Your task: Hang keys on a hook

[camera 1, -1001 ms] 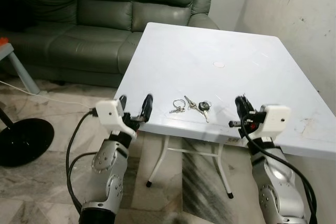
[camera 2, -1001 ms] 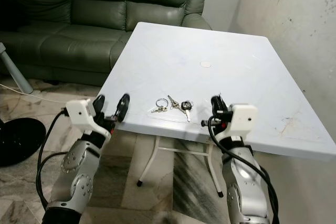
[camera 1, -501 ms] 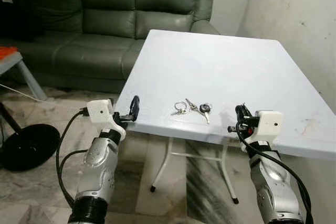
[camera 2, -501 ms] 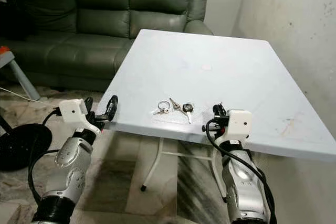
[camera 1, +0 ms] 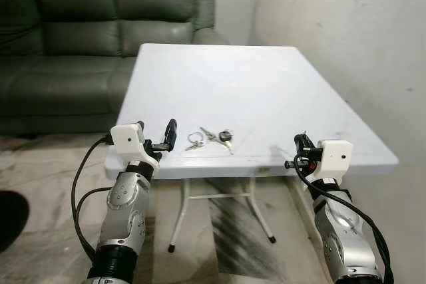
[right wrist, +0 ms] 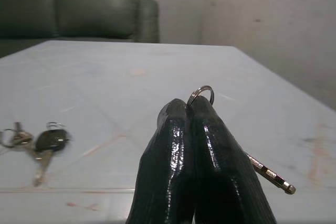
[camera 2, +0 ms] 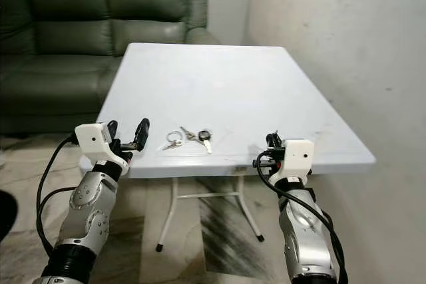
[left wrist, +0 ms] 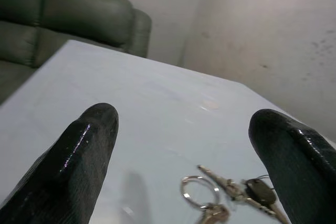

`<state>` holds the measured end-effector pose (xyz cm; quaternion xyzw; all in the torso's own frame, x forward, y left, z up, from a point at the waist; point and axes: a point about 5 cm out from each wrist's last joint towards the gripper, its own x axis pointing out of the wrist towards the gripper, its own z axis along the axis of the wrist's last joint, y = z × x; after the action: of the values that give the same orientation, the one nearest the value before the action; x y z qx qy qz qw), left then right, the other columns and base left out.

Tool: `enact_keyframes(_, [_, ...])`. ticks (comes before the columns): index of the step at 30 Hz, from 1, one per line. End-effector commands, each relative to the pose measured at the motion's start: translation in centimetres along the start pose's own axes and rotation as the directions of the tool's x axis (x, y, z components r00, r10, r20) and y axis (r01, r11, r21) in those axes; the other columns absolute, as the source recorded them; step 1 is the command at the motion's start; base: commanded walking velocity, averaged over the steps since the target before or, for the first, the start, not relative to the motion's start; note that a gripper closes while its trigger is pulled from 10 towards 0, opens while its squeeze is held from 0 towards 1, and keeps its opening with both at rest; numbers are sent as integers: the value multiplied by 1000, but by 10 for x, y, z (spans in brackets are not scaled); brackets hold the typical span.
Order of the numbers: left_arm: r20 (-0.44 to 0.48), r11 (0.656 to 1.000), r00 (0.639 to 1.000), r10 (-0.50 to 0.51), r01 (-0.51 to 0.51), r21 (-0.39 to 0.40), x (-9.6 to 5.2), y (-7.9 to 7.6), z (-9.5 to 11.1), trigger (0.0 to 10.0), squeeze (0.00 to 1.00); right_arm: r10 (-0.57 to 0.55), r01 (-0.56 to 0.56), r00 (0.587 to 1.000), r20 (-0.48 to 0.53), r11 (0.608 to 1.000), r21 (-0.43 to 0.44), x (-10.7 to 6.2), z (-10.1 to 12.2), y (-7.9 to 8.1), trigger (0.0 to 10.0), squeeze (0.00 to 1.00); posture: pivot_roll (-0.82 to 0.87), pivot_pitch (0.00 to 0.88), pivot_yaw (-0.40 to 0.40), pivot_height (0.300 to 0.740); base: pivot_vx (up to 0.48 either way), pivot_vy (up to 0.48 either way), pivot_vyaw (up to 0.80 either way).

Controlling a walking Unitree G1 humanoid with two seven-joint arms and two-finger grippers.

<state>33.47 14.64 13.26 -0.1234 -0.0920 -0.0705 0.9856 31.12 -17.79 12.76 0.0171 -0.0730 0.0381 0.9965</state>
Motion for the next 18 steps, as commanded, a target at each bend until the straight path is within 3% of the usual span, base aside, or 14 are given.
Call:
enact_keyframes(1, [24, 1000, 1000, 3, -3, 15, 1, -1, 5, 10000, 0, 2, -1, 1000, 19, 1000, -14, 4, 4, 1, 10000, 0, 24, 9, -59, 740, 0, 0, -738])
enact_keyframes(18, [30, 999, 999, 27, -29, 43, 4, 4, 8, 10000, 0, -12, 13, 999, 35, 1000, -14, 9, 9, 3, 10000, 0, 24, 18, -65, 740, 0, 0, -735])
